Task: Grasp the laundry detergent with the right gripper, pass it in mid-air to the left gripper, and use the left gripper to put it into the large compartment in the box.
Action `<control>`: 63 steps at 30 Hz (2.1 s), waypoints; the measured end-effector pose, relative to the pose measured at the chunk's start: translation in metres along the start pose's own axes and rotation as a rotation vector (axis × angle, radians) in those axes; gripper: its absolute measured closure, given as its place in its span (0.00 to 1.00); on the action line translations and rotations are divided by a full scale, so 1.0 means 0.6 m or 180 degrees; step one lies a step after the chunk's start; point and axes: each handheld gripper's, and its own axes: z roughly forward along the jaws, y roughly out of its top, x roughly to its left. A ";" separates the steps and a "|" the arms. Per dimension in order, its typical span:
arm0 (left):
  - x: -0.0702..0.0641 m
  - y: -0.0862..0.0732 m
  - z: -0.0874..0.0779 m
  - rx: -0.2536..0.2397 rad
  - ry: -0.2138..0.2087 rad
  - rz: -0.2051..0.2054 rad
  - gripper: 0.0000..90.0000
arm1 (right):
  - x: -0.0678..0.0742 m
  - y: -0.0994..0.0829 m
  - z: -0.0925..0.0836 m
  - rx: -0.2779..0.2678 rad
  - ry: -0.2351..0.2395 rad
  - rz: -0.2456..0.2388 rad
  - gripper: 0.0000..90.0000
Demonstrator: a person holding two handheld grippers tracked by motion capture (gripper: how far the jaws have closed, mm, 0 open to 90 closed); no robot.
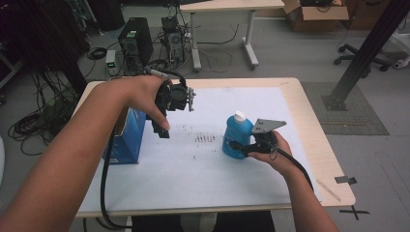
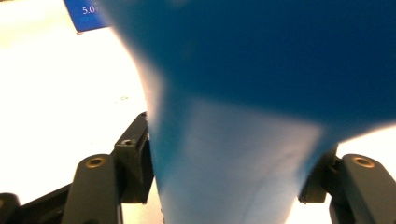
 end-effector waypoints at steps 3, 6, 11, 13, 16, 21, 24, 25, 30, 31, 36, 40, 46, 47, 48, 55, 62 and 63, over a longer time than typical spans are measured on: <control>0.000 0.000 -0.001 0.0007 0.0004 -0.0004 0.07 | 0.002 0.000 0.003 0.0006 0.0008 -0.0018 0.46; 0.000 -0.001 -0.003 0.0010 0.0007 -0.0010 0.07 | 0.001 -0.001 0.003 -0.0004 0.0014 0.0019 0.46; 0.002 0.000 -0.003 0.0000 0.0013 -0.0013 0.07 | 0.001 -0.003 0.002 -0.0033 0.0028 0.0027 0.49; 0.002 0.002 -0.003 0.0003 0.0010 -0.0001 0.07 | 0.000 -0.002 0.002 -0.0027 0.0032 0.0029 0.50; 0.002 0.003 -0.002 -0.0006 0.0015 0.0005 0.07 | 0.000 -0.003 0.002 -0.0033 0.0032 0.0021 0.50; 0.003 0.004 -0.003 0.0008 0.0032 -0.0002 0.07 | 0.001 -0.003 0.002 -0.0038 0.0010 0.0072 0.51; 0.003 0.004 -0.003 0.0014 0.0031 -0.0001 0.07 | 0.001 -0.002 0.002 -0.0030 0.0003 0.0073 0.51; 0.003 0.004 -0.004 0.0013 0.0032 0.0002 0.07 | 0.001 -0.001 0.001 -0.0023 0.0017 0.0065 0.51; 0.003 0.003 -0.005 0.0004 0.0042 -0.0014 0.07 | 0.003 0.011 -0.005 -0.0082 0.0070 0.0026 0.51; 0.004 0.003 -0.006 0.0004 0.0043 -0.0015 0.07 | 0.003 0.017 -0.008 -0.0091 0.0084 0.0016 0.51; 0.002 0.002 -0.013 -0.0005 0.0057 -0.0035 0.07 | 0.003 0.052 -0.027 -0.0150 0.0139 -0.0090 0.51; 0.001 0.002 -0.020 -0.0001 0.0072 -0.0044 0.07 | 0.002 0.082 -0.044 -0.0150 0.0196 -0.0188 0.51; -0.001 0.005 -0.029 0.0005 0.0074 -0.0066 0.07 | 0.002 0.112 -0.062 -0.0108 0.0324 -0.0313 0.50; -0.002 0.006 -0.029 -0.0002 0.0076 -0.0065 0.07 | 0.003 0.115 -0.063 -0.0098 0.0357 -0.0337 0.50; -0.002 0.006 -0.030 -0.0005 0.0067 -0.0066 0.07 | 0.005 0.118 -0.065 -0.0085 0.0387 -0.0349 0.50; -0.003 0.013 -0.032 -0.0016 0.0061 -0.0034 0.07 | 0.024 0.125 -0.060 -0.0017 0.0694 -0.0497 0.50; -0.008 0.025 -0.033 -0.0037 0.0030 0.0028 0.07 | 0.045 0.125 -0.040 0.0048 0.0971 -0.0589 0.50; -0.009 0.026 -0.033 -0.0042 0.0029 0.0030 0.07 | 0.048 0.125 -0.036 0.0058 0.1010 -0.0600 0.50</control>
